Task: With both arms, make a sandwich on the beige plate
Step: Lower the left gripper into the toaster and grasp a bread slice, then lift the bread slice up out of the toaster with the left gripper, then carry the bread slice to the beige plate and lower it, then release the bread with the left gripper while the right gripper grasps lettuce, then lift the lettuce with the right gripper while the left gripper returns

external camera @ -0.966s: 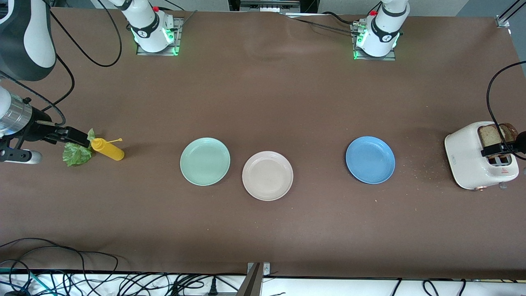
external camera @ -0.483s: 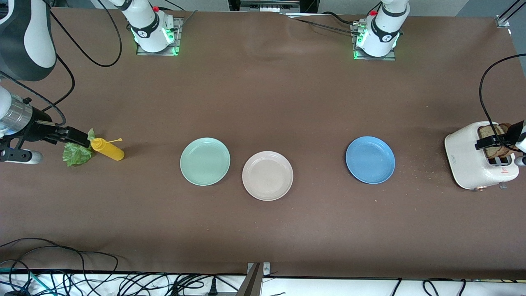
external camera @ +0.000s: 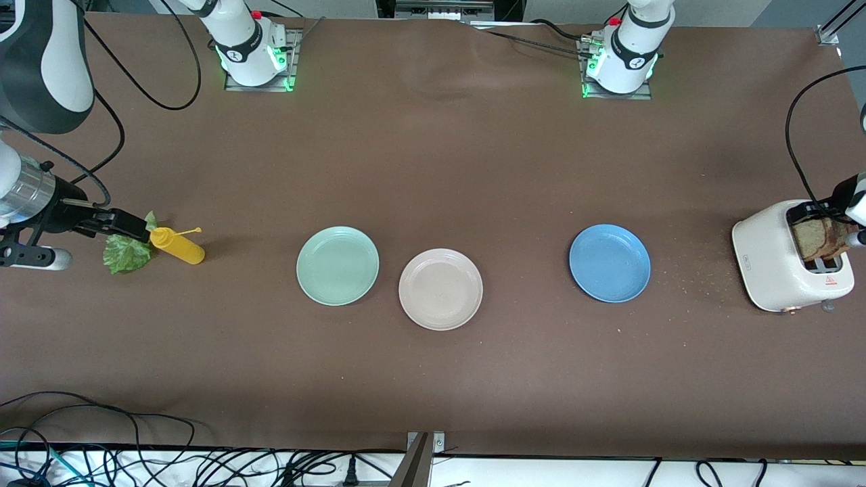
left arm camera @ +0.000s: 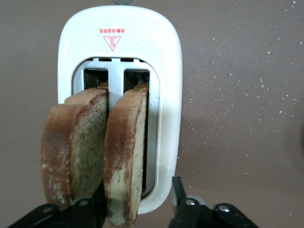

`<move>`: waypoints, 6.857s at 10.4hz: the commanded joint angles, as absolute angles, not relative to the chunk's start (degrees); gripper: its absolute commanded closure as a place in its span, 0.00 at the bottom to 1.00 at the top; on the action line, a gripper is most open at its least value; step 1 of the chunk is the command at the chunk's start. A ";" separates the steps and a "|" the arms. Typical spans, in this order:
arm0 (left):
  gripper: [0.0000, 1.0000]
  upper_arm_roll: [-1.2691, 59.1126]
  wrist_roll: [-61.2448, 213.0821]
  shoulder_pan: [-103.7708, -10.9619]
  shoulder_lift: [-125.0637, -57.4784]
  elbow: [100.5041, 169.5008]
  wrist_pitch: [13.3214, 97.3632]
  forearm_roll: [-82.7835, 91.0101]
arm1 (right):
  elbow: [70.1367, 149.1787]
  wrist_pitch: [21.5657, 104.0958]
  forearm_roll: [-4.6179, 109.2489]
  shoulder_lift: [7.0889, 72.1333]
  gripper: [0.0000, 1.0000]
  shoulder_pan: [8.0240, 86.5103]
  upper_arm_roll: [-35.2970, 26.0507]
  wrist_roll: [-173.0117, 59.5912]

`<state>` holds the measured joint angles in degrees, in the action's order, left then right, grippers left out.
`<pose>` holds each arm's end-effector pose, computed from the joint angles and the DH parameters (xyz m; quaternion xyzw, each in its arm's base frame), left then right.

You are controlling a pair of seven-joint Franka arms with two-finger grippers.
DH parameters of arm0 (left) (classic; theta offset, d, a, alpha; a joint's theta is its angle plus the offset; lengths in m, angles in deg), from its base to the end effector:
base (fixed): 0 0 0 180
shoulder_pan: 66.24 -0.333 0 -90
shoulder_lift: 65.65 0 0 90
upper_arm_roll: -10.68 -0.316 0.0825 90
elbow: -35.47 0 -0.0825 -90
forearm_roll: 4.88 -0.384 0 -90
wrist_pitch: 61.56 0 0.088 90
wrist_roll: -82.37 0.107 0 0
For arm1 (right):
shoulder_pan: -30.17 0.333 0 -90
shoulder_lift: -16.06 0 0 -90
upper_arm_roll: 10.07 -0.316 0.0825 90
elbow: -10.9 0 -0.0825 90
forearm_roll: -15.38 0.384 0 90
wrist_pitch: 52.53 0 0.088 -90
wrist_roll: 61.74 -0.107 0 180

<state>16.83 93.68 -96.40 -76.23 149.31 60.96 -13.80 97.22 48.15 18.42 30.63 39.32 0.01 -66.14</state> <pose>0.5329 0.2466 0.3705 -0.9960 -0.0685 0.0316 0.0477 0.6390 0.0062 0.5214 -0.9988 0.0486 0.0000 0.0041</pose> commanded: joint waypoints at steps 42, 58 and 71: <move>1.00 38.37 126.92 -60.97 -108.28 134.08 86.45 92.06 | 116.78 68.56 17.93 39.61 0.00 20.15 0.74 -42.05; 0.00 34.41 133.52 -67.29 -92.30 149.09 98.73 90.04 | 117.95 77.02 18.99 50.16 1.00 18.04 0.56 -41.62; 0.00 10.70 119.36 -77.38 -79.81 157.31 77.27 25.48 | 88.79 38.73 18.72 39.61 1.00 27.34 0.12 -37.72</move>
